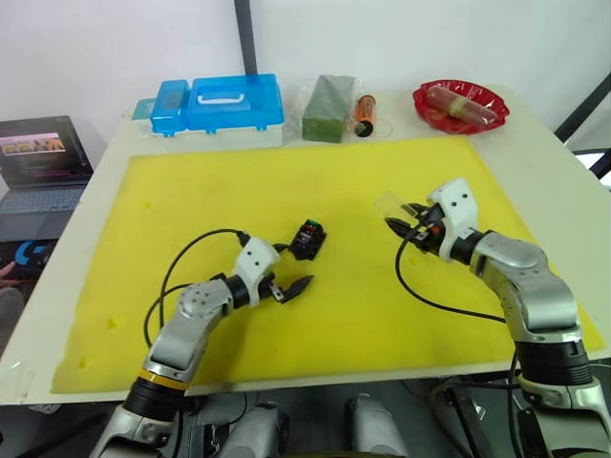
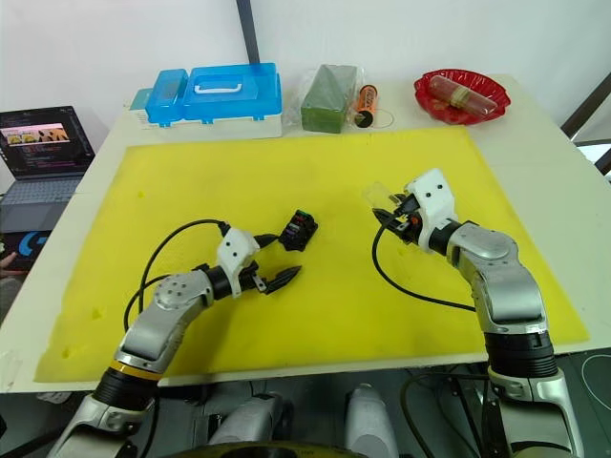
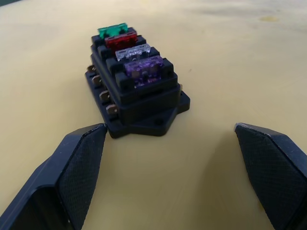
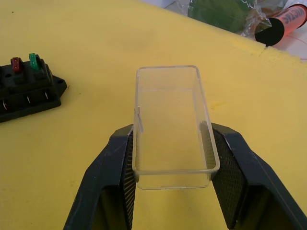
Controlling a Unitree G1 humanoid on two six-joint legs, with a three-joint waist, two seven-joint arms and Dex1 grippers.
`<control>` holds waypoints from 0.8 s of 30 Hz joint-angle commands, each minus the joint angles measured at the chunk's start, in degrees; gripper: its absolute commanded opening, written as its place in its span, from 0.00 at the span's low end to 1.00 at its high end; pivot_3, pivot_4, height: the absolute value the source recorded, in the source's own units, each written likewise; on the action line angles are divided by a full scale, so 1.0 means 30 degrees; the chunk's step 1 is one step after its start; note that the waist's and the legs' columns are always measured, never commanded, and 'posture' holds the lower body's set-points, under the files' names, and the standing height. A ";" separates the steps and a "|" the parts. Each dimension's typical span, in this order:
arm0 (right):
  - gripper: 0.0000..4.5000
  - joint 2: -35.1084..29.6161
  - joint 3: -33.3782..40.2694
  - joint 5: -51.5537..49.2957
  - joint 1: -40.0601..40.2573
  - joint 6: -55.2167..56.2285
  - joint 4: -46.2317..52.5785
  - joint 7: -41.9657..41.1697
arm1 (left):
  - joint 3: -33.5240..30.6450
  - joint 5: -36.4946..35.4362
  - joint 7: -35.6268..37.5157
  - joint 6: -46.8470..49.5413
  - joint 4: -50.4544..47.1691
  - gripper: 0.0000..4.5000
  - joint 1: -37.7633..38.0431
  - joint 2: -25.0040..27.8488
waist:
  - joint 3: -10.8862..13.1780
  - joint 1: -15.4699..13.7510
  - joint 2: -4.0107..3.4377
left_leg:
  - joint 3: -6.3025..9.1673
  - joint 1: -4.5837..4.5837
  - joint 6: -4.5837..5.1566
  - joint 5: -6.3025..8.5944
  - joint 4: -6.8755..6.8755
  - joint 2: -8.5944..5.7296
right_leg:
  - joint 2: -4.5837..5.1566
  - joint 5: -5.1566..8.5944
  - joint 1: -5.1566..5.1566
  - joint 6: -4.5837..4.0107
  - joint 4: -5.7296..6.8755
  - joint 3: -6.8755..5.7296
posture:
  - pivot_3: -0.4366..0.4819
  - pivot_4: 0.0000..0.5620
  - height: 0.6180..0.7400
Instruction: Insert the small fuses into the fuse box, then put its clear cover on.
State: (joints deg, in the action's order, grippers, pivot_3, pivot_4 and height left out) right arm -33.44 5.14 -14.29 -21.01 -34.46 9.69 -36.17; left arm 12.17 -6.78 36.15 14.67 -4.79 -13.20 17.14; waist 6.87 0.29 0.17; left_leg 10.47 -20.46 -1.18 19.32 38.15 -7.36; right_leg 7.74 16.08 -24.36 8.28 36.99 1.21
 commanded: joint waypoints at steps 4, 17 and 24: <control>0.40 -0.0427 0.0535 -0.0172 -0.0061 0.0504 0.0225 0.0009 | 0.0171 0.1705 -0.3395 0.2094 0.0486 1.00 -0.1010 -0.1776 | -0.0001 -0.0300 0.0006 | -0.0016 0.0002 0.0000 0.0000 0.0018 -0.0005 | 0.0001 0.0000 0.0008 0.0001 -0.0003 0.0005 | 0.48 0.27 1.00; 0.40 -0.0430 0.0580 -0.0078 0.0154 0.1244 -0.0290 0.0131 | 0.1352 0.1961 -0.3769 0.4022 0.0761 1.00 -0.1721 -0.3111 | -0.0002 -0.0439 0.0007 | -0.0022 0.0011 0.0000 0.0000 0.0025 -0.0009 | 0.0003 0.0000 0.0025 0.0001 -0.0003 0.0011 | 0.48 0.27 1.00; 0.40 -0.0410 0.0603 -0.0099 0.0286 0.1300 -0.0193 0.0279 | 0.1051 0.2181 -0.3987 0.4294 0.0778 0.80 -0.1606 -0.2868 | -0.0003 -0.0413 0.0008 | -0.0021 0.0019 0.0000 0.0000 0.0027 -0.0011 | 0.0005 -0.0001 0.0035 0.0001 -0.0005 0.0011 | 0.48 0.27 1.00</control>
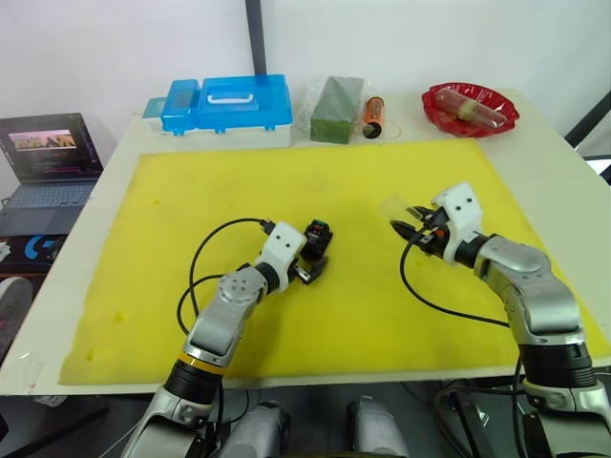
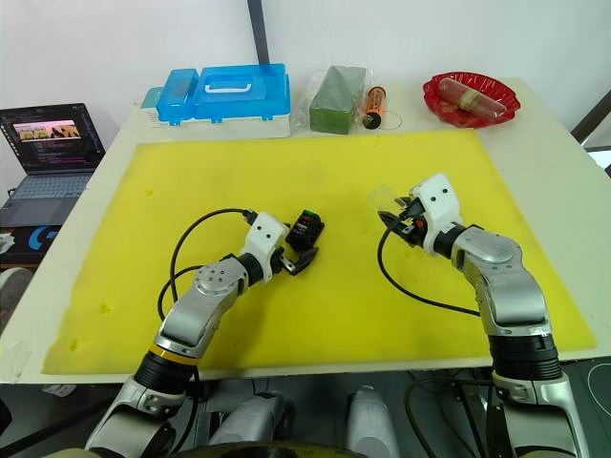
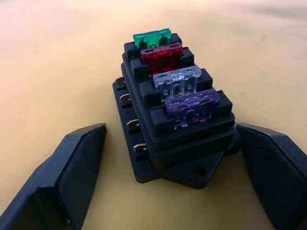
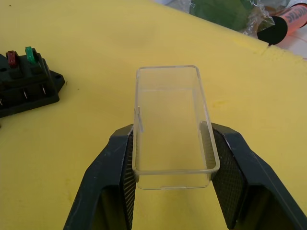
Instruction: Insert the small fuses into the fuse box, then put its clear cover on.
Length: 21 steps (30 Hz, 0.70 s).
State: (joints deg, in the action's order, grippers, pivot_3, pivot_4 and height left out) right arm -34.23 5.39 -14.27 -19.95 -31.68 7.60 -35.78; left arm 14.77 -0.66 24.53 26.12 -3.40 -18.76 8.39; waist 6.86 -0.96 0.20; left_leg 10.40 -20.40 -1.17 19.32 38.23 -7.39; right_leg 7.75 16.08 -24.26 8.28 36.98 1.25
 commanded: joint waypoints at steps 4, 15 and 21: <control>0.40 -0.0147 0.0532 -0.0127 -0.0073 0.0337 0.0527 0.0224 | -0.0144 0.0075 -0.0116 0.0393 0.0508 0.62 0.0098 0.0194 | 0.0000 0.0044 -0.0001 | 0.0001 0.0003 0.0000 0.0000 -0.0002 0.0002 | -0.0002 0.0000 -0.0001 0.0000 0.0001 0.0000 | 0.48 0.27 1.00; 0.40 -0.0564 0.0712 -0.0354 -0.0073 0.0199 0.0790 -0.0023 | -0.0526 -0.3222 0.8205 -0.3643 0.2314 0.62 -0.1750 0.3487 | 0.0002 0.0132 -0.0005 | -0.0010 -0.0005 -0.0001 0.0000 -0.0017 0.0016 | -0.0011 0.0000 -0.0028 -0.0001 0.0000 -0.0001 | 0.48 0.27 1.00; 0.40 -0.1218 0.0543 -0.0679 -0.0018 0.0396 0.0943 -0.0958 | 0.0628 -0.4382 1.5200 -0.6258 0.4831 0.62 -0.3513 0.5001 | 0.0005 0.0115 -0.0004 | -0.0006 -0.0022 0.0000 0.0000 -0.0023 0.0012 | -0.0007 0.0000 -0.0040 -0.0001 -0.0014 -0.0009 | 0.48 0.27 1.00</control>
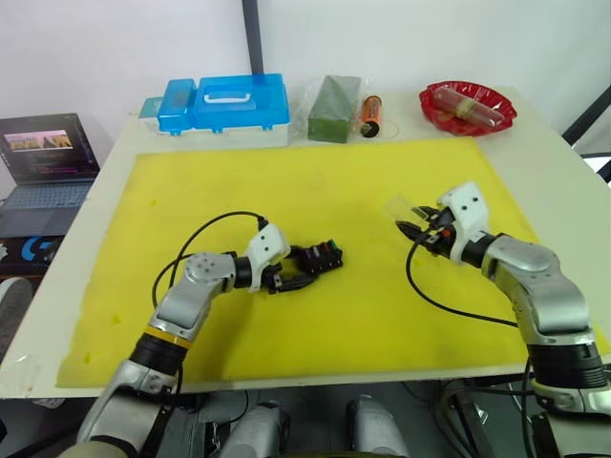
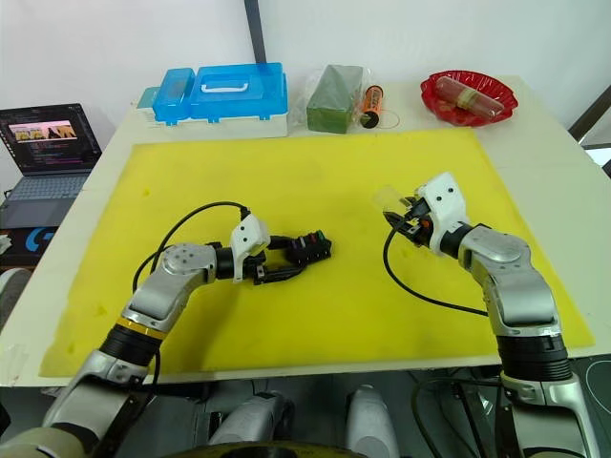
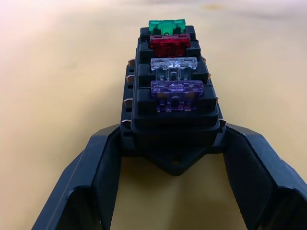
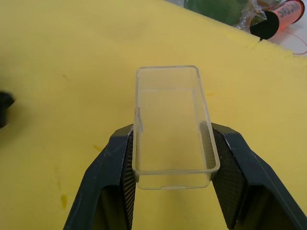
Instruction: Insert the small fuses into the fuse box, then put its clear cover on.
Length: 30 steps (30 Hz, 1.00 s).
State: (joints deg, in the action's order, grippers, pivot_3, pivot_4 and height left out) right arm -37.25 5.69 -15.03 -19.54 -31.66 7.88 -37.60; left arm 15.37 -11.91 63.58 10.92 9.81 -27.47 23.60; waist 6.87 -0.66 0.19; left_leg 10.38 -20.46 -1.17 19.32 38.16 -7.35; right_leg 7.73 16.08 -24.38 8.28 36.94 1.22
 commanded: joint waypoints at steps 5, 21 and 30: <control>0.40 -0.0428 0.0321 -0.0574 -0.0003 0.0079 0.1421 -0.0720 | 0.1035 0.0655 0.3183 -0.3850 0.3877 0.62 -0.2158 -0.0808 | 0.0007 0.0016 0.0013 | 0.0002 0.0002 0.0000 0.0000 0.0002 0.0002 | -0.0004 0.0000 0.0000 0.0000 0.0003 -0.0003 | 0.48 0.27 1.00; 0.40 -0.0479 0.0628 -0.0638 0.0706 -0.0298 0.2118 -0.0540 | 0.0519 0.1053 0.0881 -0.4029 0.2505 1.00 0.0107 -0.1282 | 0.0005 0.0081 0.0010 | 0.0005 0.0012 0.0000 0.0000 0.0003 0.0006 | -0.0005 0.0000 -0.0001 0.0001 0.0019 0.0000 | 0.48 0.27 1.00; 0.40 -0.0324 0.0310 -0.0569 0.0540 -0.0251 0.2001 -0.0549 | 0.1245 0.1908 -0.0889 -0.3242 0.1700 1.00 0.0933 -0.2352 | 0.0000 -0.0067 0.0007 | 0.0010 0.0014 0.0001 0.0000 0.0014 -0.0007 | 0.0004 0.0000 0.0022 0.0001 0.0014 0.0001 | 0.48 0.27 1.00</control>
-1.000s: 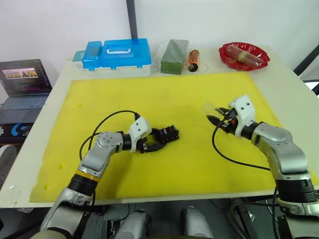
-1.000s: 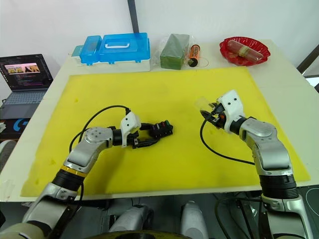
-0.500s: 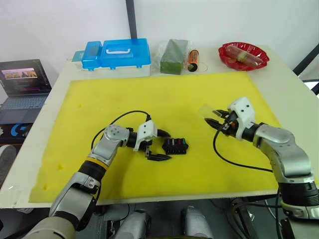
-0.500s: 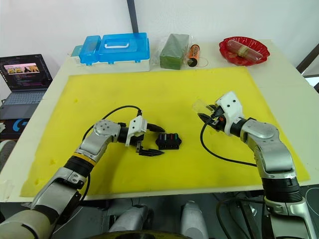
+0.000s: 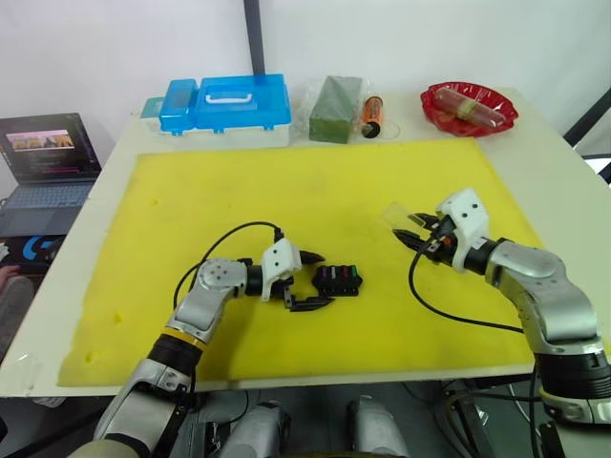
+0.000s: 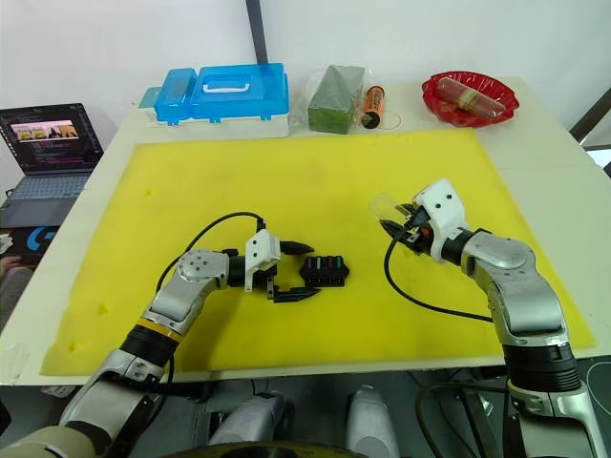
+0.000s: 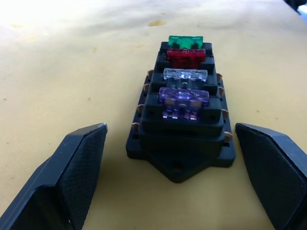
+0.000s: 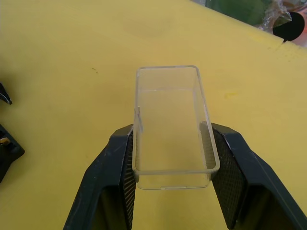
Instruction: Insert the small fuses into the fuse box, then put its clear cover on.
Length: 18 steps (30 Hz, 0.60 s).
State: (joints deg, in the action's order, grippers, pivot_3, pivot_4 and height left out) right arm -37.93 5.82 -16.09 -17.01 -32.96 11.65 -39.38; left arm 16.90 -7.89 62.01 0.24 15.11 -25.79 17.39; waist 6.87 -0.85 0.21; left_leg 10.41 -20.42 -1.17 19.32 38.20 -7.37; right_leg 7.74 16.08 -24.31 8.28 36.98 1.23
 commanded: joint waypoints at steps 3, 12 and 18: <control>0.40 -0.0120 0.0269 -0.0242 -0.0241 0.0161 0.0846 0.0013 | 0.0870 0.0668 -0.0360 0.0322 -0.0166 1.00 0.0529 -0.0308 | -0.0001 -0.0005 0.0000 | 0.0002 0.0002 0.0000 0.0000 0.0000 0.0000 | 0.0001 0.0000 0.0004 0.0000 0.0000 0.0000 | 0.48 0.27 1.00; 0.40 -0.0933 -0.0386 -0.0068 -0.0322 0.0824 0.1110 -0.1375 | 0.0474 0.0403 0.0376 -0.0301 0.0559 0.62 0.0490 -0.0083 | -0.0002 0.0027 -0.0001 | 0.0001 0.0006 0.0000 0.0000 -0.0001 0.0000 | 0.0000 0.0000 0.0005 0.0000 -0.0002 -0.0001 | 0.48 0.27 1.00; 0.40 -0.2378 -0.1380 -0.3077 -0.1621 -0.1120 0.3124 -0.5337 | 0.0418 -0.0483 0.2209 -0.0469 0.0393 0.62 0.0528 0.0483 | -0.0002 0.0092 -0.0002 | -0.0004 0.0006 0.0001 0.0001 -0.0009 0.0011 | -0.0005 0.0000 -0.0002 0.0000 -0.0008 -0.0001 | 0.48 0.27 1.00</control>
State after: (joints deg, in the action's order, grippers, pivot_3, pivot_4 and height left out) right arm -43.72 1.91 -22.03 -20.29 -35.10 17.04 -51.77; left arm 16.96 -8.94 65.79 -1.06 15.59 -25.44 18.05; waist 6.87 -0.58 0.20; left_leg 10.40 -20.40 -1.17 19.32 38.17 -7.32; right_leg 7.71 16.08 -24.32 8.28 36.95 1.22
